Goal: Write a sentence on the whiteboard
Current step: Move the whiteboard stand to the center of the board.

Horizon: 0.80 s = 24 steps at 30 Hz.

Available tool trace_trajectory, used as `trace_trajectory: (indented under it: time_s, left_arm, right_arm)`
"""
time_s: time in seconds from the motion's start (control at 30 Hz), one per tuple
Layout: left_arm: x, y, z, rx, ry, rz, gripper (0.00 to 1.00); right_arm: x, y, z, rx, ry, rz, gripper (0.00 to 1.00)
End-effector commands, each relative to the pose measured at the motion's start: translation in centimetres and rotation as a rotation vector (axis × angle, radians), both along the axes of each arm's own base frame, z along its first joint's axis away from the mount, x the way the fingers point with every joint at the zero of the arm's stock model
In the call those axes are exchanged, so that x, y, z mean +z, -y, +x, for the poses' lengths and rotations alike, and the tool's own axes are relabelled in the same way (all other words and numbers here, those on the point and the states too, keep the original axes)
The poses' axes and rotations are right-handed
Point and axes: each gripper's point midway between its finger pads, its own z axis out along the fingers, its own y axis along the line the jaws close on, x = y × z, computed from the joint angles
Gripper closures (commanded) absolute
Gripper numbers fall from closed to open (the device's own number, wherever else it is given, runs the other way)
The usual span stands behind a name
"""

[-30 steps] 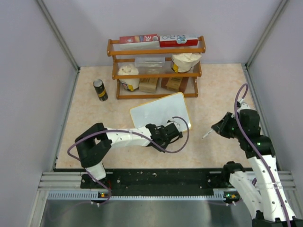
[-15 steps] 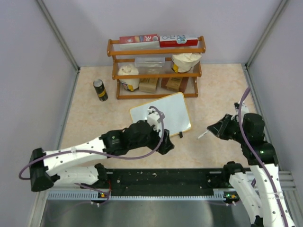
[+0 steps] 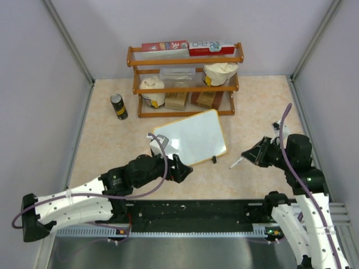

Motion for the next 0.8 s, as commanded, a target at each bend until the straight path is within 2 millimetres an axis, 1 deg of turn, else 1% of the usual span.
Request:
trace_trajectory:
  time_s: [0.0, 0.03, 0.13, 0.2, 0.27, 0.3, 0.33, 0.4, 0.47, 0.5, 0.53, 0.57, 0.6, 0.63, 0.67, 0.7, 0.73, 0.77]
  left_arm:
    - [2.3, -0.6, 2.0, 0.049, 0.185, -0.058, 0.01]
    - [2.5, -0.6, 2.1, 0.045, 0.205, -0.061, 0.01]
    - [2.3, -0.7, 2.2, 0.022, 0.250, -0.031, 0.01]
    - [2.5, -0.3, 2.0, -0.018, 0.273, -0.014, 0.01]
    - [2.1, -0.3, 1.8, -0.056, 0.291, 0.029, 0.01]
    - [2.3, -0.2, 1.6, -0.071, 0.297, 0.042, 0.01]
    - [1.8, -0.5, 1.6, -0.078, 0.295, 0.074, 0.01]
    - [1.6, -1.1, 1.8, -0.068, 0.325, 0.099, 0.01]
    - [1.5, -1.7, 2.1, -0.047, 0.354, 0.105, 0.01]
    - [1.6, -2.4, 2.3, -0.021, 0.363, 0.100, 0.01]
    - [1.6, -2.7, 2.2, -0.016, 0.365, 0.100, 0.01]
    - [1.2, -3.1, 2.0, -0.016, 0.355, 0.107, 0.01]
    - [1.5, -3.6, 1.7, -0.013, 0.355, 0.091, 0.01]
    - [1.4, -3.9, 1.6, -0.005, 0.347, 0.083, 0.01]
    - [1.6, -4.4, 1.3, 0.011, 0.326, 0.051, 0.01]
    - [0.8, -4.6, 1.2, 0.017, 0.313, 0.049, 0.01]
    - [0.5, -4.7, 0.9, 0.016, 0.304, 0.037, 0.01]
    - [0.0, -4.8, 0.7, 0.023, 0.275, 0.014, 0.01]
  right_arm:
    - [2.1, 0.2, 1.4, -0.016, 0.079, 0.001, 1.00]
    - [2.6, 0.3, 1.7, -0.030, 0.077, 0.007, 1.00]
    - [3.2, 0.7, 2.3, -0.075, 0.075, 0.013, 1.00]
    - [3.4, 1.1, 3.0, -0.119, 0.084, 0.011, 1.00]
    - [3.2, 1.2, 3.5, -0.148, 0.067, 0.033, 1.00]
    - [3.6, 0.9, 4.0, -0.144, 0.079, 0.055, 1.00]
    - [3.5, 0.5, 4.2, -0.142, 0.065, 0.082, 1.00]
    - [3.5, 0.0, 5.0, -0.128, 0.059, 0.103, 1.00]
    - [3.5, 0.0, 5.7, -0.133, 0.068, 0.087, 1.00]
    - [3.0, -0.3, 6.2, -0.128, 0.057, 0.056, 1.00]
    - [3.6, -0.5, 6.3, -0.114, 0.071, 0.038, 1.00]
    - [3.6, -0.7, 6.4, -0.105, 0.072, 0.019, 1.00]
    - [3.5, -0.8, 6.6, -0.104, 0.081, -0.004, 1.00]
    - [3.8, -1.6, 6.6, -0.073, 0.091, -0.004, 1.00]
    - [3.7, -2.1, 6.5, -0.059, 0.099, -0.003, 1.00]
    - [3.7, -2.5, 6.6, -0.048, 0.106, -0.003, 1.00]
    - [2.9, -3.2, 6.1, -0.022, 0.098, -0.001, 1.00]
    - [3.1, -3.7, 6.4, -0.011, 0.128, 0.011, 1.00]
